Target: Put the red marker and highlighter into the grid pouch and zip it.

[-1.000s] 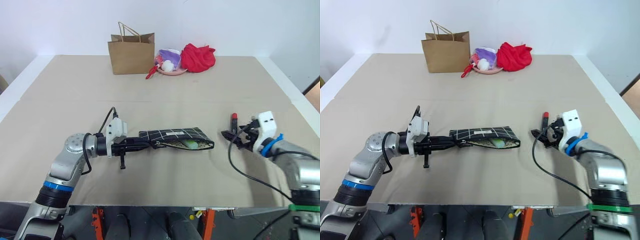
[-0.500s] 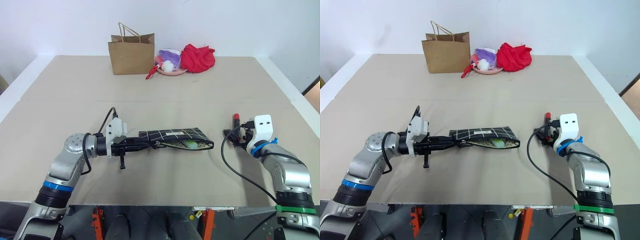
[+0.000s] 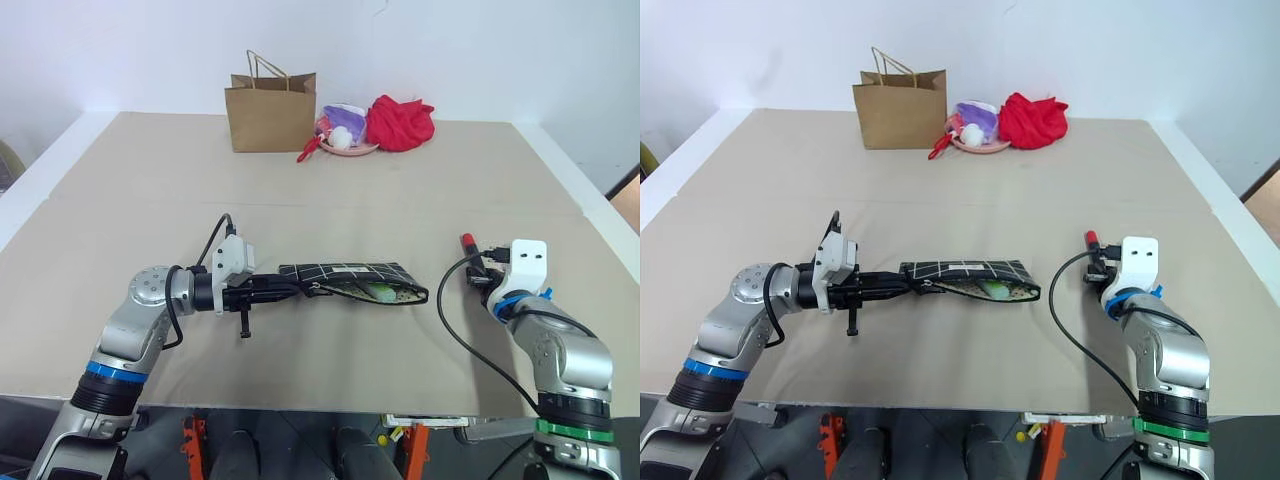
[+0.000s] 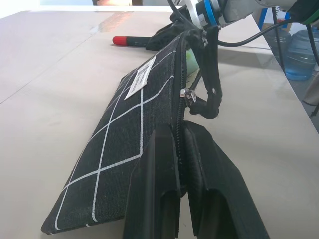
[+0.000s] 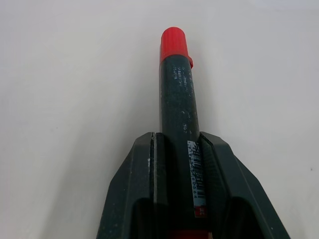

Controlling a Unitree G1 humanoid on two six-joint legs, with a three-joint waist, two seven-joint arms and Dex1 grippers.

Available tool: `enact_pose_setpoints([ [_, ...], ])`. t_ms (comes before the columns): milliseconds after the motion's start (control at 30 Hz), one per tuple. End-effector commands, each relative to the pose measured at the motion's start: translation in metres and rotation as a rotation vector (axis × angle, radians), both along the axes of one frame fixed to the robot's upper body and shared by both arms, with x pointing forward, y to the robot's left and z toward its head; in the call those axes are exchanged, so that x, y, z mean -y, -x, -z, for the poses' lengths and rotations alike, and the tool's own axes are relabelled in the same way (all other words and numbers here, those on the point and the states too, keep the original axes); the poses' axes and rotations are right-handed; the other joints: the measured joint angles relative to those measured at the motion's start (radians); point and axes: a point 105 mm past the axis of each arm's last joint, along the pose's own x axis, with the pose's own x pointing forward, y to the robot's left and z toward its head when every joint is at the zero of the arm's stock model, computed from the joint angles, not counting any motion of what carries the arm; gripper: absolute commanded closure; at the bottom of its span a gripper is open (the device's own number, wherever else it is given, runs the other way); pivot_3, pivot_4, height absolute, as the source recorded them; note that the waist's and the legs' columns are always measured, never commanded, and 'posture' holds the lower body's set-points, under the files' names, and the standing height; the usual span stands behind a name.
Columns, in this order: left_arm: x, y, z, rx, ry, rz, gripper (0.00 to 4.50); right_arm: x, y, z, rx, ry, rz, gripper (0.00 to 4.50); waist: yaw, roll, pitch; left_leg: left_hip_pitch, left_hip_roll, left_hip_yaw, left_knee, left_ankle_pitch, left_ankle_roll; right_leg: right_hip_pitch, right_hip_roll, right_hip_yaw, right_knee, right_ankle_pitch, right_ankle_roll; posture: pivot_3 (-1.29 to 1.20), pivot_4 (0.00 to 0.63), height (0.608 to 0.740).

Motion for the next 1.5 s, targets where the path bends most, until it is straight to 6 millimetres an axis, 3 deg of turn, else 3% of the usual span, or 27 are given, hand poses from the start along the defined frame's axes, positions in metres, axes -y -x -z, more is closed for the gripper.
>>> enact_pose_setpoints([
  [33, 0.002, 0.001, -0.013, 0.05, 0.02, 0.012, 4.5, 0.001, 0.01, 0.025, -0.09, -0.035, -0.002, 3.87, 0.0, 0.0, 0.0, 0.0, 0.0, 0.0, 0.0, 0.0, 0.0, 0.0, 0.0, 0.0, 0.0, 0.0, 0.0, 0.0, 0.15, 0.74],
  [200, 0.002, 0.001, -0.014, 0.05, 0.02, 0.016, 4.5, -0.013, -0.001, -0.017, 0.067, 0.015, -0.22, 3.87, -0.004, 0.001, 0.001, 0.0, 0.0, 0.0, -0.001, 0.0, 0.0, 0.0, 0.0, 0.0, 0.0, 0.001, 0.004, 0.0, 0.15, 0.74],
  [333, 0.001, 0.001, -0.015, 0.05, 0.017, 0.021, 4.5, -0.032, 0.003, -0.065, 0.191, 0.15, -0.587, 3.87, -0.008, 0.01, 0.007, -0.001, 0.0, 0.002, -0.001, 0.0, 0.0, -0.002, 0.0, 0.002, 0.0, 0.001, 0.004, 0.0, 0.15, 0.74],
  [467, 0.002, 0.001, -0.014, 0.046, 0.015, 0.031, 4.5, -0.066, 0.029, -0.117, 0.276, 0.13, -1.002, 3.87, -0.013, 0.01, 0.007, 0.0, 0.0, 0.002, -0.002, 0.0, 0.001, -0.002, 0.0, 0.002, 0.0, 0.0, 0.005, 0.0, 0.15, 0.74],
  [567, 0.002, 0.001, -0.014, 0.044, 0.016, 0.035, 4.5, -0.092, 0.057, -0.134, 0.261, 0.041, -1.247, 3.87, -0.012, 0.01, 0.007, 0.0, 0.0, 0.001, -0.002, -0.001, 0.001, -0.002, 0.0, 0.001, 0.0, -0.001, 0.005, 0.0, 0.15, 0.74],
  [667, 0.004, 0.001, -0.015, 0.043, 0.024, 0.043, 4.5, -0.114, 0.088, -0.124, 0.116, -0.028, -1.423, 3.87, -0.007, 0.009, 0.007, -0.001, 0.0, 0.001, -0.002, -0.002, 0.002, -0.001, 0.0, 0.001, 0.0, -0.002, 0.005, 0.0, 0.15, 0.74],
  [767, 0.006, 0.002, -0.016, 0.043, 0.029, 0.046, 4.5, -0.121, 0.104, -0.106, -0.011, -0.06, -1.466, 3.87, -0.001, 0.009, 0.007, -0.001, 0.0, 0.001, -0.002, -0.002, 0.002, -0.001, 0.0, 0.0, 0.0, -0.004, 0.004, 0.0, 0.15, 0.74],
  [1167, 0.005, 0.003, -0.016, 0.04, 0.03, 0.042, 4.5, -0.103, 0.091, -0.081, -0.136, 0.01, -1.284, 3.87, -0.004, 0.009, 0.008, -0.003, -0.001, 0.001, 0.0, -0.002, 0.002, -0.003, -0.001, 0.0, 0.0, -0.003, 0.004, 0.0, 0.15, 0.74],
  [1500, 0.005, 0.001, -0.016, 0.04, 0.029, 0.041, 4.5, -0.111, 0.075, -0.074, -0.123, 0.046, -1.257, 3.87, -0.004, 0.008, 0.008, -0.005, -0.001, 0.001, -0.001, -0.003, 0.002, -0.006, -0.001, 0.0, 0.0, -0.003, 0.004, 0.0, 0.15, 0.74],
])
